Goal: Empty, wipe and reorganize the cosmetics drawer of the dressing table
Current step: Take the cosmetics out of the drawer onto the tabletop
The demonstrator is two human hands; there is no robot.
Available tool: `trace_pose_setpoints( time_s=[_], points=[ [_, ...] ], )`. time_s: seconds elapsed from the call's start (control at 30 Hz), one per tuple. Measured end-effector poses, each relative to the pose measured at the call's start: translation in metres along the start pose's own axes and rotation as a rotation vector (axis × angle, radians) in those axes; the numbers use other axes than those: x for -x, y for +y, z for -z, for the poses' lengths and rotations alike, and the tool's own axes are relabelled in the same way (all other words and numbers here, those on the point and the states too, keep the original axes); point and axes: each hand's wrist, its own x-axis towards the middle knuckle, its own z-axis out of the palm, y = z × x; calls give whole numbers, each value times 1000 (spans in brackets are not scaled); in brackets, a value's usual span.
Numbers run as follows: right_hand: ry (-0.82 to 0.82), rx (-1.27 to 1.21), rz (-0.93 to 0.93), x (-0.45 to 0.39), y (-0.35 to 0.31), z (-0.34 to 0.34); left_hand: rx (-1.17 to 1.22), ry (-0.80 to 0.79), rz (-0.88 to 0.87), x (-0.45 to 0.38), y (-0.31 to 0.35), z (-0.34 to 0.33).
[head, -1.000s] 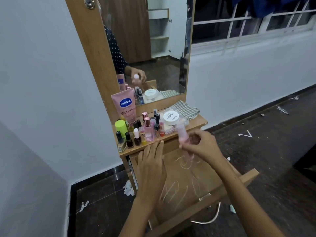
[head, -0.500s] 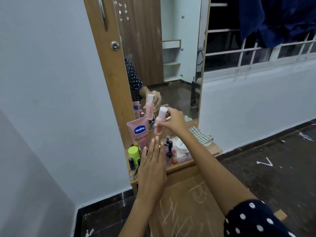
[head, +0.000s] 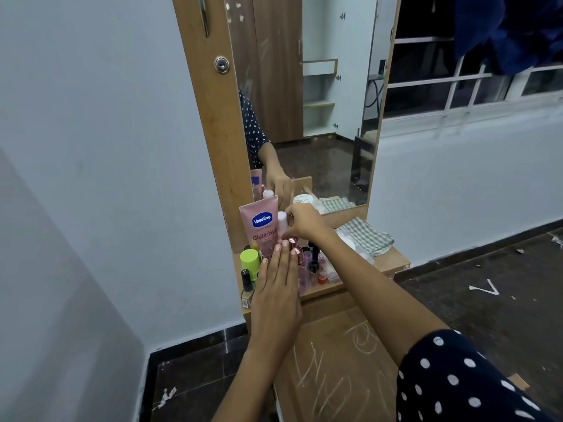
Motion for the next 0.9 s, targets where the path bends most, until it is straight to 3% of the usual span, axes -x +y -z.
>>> trace_pose_setpoints(
  time_s=[0.47,0.63,0.7,0.83,0.9],
  points=[
    [-105,-2,-27,-2,8,13,13,-89,-13,5,-2,-5],
    [-103,-140,-11,12,12,31,25,-45,-19,9,3,-3],
    [-12,-209,-14,26,24,39,44,-16,-37,14,7,-1],
    [335,-203,-36,67,81,37,108,-57,-119,33,25,-6],
    [369,-149,-101,87,116,29,126,-117,-174,45,37,-14]
  ],
)
